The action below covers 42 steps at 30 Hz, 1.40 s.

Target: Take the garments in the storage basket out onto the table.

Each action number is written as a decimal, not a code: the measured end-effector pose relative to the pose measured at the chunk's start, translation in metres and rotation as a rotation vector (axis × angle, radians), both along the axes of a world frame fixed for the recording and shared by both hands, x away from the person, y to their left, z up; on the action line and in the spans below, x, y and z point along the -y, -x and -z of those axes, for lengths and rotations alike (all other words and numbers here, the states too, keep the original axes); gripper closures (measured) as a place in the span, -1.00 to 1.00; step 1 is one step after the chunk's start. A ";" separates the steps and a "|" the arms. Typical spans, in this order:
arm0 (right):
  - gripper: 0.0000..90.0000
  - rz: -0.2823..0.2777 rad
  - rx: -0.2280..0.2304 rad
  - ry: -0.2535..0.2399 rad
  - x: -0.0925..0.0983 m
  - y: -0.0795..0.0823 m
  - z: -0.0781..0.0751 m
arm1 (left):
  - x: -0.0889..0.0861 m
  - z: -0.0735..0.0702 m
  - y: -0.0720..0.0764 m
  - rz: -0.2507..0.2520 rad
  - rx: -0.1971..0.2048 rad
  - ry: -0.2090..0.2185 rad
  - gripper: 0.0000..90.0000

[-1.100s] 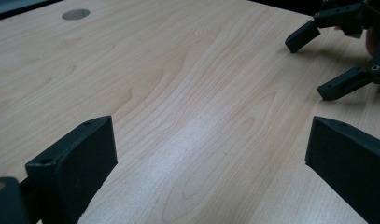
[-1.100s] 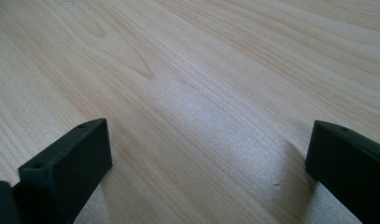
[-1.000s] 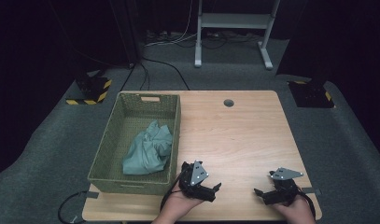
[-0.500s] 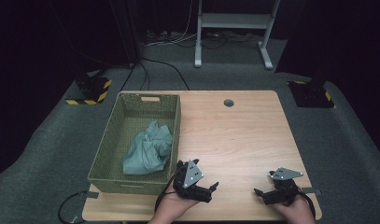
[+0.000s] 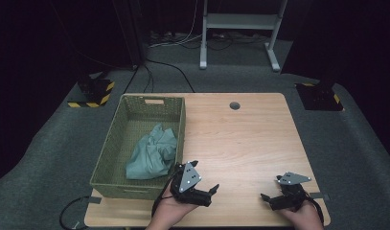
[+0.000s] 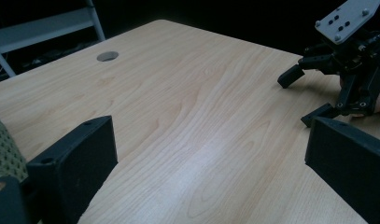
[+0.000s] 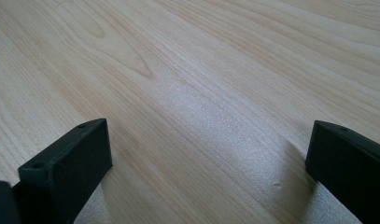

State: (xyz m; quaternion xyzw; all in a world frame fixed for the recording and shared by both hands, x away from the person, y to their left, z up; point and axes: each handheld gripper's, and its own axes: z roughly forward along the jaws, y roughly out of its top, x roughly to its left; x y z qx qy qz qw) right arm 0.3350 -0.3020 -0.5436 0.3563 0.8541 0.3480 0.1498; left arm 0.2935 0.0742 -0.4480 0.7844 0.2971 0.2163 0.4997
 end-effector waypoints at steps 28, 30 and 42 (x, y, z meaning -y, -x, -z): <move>-1.00 0.000 0.000 0.000 0.000 0.000 0.000 | -0.050 -0.019 -0.004 -0.143 -0.001 0.052 -0.95; -1.00 0.000 0.000 0.000 0.000 0.000 0.000 | -0.053 -0.020 -0.004 -0.154 0.002 0.052 -0.95; -1.00 0.000 0.000 0.000 0.000 0.000 0.000 | -0.072 -0.024 -0.005 -0.209 0.004 0.062 -0.94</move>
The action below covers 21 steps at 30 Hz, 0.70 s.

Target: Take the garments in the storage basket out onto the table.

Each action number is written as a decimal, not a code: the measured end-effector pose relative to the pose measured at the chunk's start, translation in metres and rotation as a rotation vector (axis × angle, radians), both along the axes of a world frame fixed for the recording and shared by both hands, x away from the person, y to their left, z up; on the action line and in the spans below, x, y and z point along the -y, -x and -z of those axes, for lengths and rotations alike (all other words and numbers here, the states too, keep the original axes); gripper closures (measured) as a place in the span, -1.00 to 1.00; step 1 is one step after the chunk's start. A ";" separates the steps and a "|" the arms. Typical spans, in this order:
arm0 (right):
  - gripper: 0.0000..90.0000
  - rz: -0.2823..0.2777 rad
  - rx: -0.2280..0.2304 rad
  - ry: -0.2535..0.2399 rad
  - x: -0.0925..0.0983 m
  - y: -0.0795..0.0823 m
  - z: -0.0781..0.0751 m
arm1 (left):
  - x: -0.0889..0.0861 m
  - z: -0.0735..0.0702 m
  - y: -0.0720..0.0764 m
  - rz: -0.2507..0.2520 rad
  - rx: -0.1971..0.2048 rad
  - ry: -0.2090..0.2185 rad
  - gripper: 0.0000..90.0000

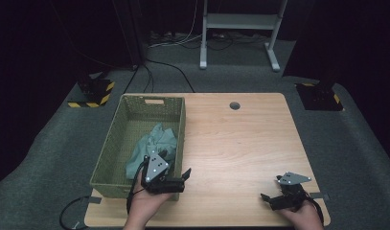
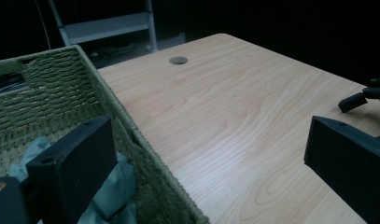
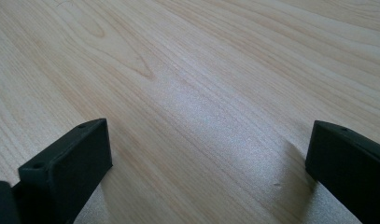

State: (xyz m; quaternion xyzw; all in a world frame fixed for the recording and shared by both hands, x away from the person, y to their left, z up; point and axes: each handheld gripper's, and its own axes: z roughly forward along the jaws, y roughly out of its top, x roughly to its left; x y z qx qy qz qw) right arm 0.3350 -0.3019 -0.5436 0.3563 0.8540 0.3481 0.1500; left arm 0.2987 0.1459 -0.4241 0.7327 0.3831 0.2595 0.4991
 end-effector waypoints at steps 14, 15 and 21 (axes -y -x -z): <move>-1.00 0.000 0.000 0.000 0.000 0.000 0.000 | -0.023 -0.002 -0.002 -0.072 -0.004 0.014 -0.94; -1.00 0.000 0.000 0.000 0.000 0.000 0.000 | -0.025 -0.001 -0.002 -0.079 -0.004 0.014 -0.94; -1.00 0.001 0.000 0.001 0.000 0.000 0.000 | -0.035 -0.001 -0.003 -0.119 -0.012 0.022 -0.94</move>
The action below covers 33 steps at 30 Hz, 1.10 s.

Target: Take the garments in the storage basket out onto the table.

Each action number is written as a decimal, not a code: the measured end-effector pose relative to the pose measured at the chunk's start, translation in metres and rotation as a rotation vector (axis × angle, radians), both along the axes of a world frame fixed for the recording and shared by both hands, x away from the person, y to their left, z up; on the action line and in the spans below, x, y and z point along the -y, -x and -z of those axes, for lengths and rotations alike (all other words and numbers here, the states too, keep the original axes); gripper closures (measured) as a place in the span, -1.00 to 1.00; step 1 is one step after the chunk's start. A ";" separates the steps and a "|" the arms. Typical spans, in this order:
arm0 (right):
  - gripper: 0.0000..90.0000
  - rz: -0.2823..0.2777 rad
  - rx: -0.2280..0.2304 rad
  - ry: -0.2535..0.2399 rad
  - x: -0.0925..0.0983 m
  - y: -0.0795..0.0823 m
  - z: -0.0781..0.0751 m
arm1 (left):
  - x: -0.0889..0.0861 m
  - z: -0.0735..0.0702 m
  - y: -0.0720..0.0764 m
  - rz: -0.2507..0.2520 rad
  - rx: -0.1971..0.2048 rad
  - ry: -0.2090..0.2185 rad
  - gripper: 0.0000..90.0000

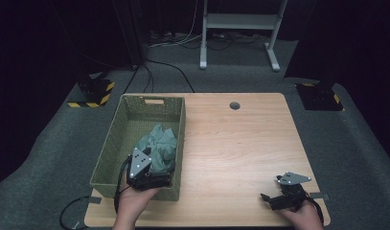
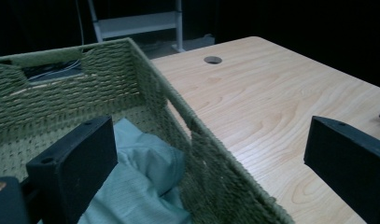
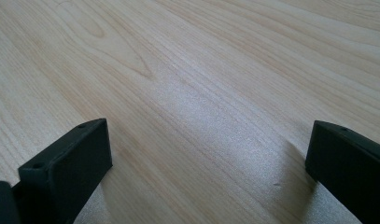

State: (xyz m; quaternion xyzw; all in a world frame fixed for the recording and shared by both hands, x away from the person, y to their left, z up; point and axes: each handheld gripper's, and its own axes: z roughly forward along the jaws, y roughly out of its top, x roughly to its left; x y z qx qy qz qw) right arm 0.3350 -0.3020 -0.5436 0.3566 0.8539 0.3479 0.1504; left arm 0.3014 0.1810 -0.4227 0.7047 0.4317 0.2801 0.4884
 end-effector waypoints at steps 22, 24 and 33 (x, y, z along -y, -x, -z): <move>-1.00 0.001 0.000 0.000 0.000 0.000 0.000 | -0.026 0.002 -0.004 -0.099 -0.031 -0.007 -0.93; -1.00 0.003 -0.001 0.000 0.000 0.000 0.000 | -0.027 0.001 -0.008 -0.106 -0.048 -0.006 -0.93; -1.00 0.003 0.000 0.001 0.000 0.000 0.000 | -0.032 -0.005 -0.028 -0.098 -0.130 -0.058 -0.94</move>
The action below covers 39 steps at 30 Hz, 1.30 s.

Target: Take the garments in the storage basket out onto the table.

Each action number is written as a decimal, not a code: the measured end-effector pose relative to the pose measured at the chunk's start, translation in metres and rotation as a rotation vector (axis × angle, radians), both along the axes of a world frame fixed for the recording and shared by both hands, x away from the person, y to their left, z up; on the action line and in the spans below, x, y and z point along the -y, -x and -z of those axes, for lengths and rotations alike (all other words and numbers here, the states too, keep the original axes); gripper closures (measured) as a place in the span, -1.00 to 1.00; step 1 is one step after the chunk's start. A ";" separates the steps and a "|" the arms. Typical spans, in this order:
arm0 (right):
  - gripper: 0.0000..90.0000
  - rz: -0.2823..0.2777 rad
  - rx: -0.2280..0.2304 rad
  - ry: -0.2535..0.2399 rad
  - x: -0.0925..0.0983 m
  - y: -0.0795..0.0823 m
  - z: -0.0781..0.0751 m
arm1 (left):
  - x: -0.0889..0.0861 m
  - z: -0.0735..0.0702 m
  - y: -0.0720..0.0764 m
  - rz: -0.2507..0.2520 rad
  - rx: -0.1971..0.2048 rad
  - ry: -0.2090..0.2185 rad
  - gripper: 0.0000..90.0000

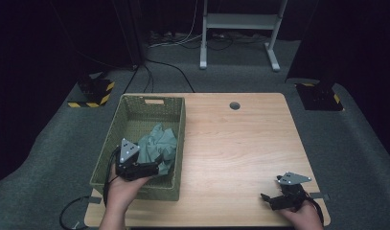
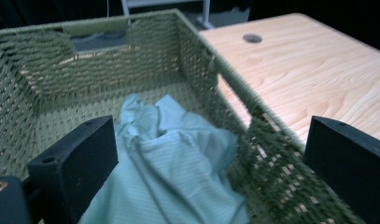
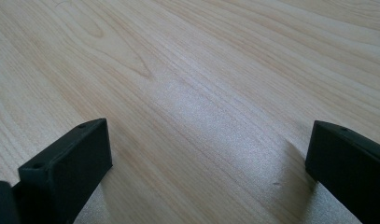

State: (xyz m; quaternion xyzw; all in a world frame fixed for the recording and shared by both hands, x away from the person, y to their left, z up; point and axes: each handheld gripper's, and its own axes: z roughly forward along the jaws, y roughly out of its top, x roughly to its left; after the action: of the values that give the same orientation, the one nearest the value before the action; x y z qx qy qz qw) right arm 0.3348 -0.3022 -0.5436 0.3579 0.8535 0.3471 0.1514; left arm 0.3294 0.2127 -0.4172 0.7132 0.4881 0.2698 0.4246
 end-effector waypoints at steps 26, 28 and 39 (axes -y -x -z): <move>-1.00 -0.006 -0.002 -0.002 0.000 0.000 0.000 | -0.011 0.011 -0.058 -0.025 -0.319 -0.106 -0.94; -1.00 -0.006 -0.002 -0.002 0.000 0.000 0.000 | -0.012 0.015 -0.063 -0.032 -0.366 -0.127 -0.94; -1.00 -0.009 -0.003 -0.003 0.000 0.000 0.000 | -0.010 0.036 -0.079 -0.025 -0.518 -0.133 -0.93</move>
State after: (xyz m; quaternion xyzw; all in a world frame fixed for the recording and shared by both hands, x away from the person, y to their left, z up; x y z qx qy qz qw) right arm 0.3344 -0.3020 -0.5436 0.3547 0.8547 0.3488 0.1481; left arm 0.4087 0.2226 -0.4531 0.7788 0.5704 0.1149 0.2343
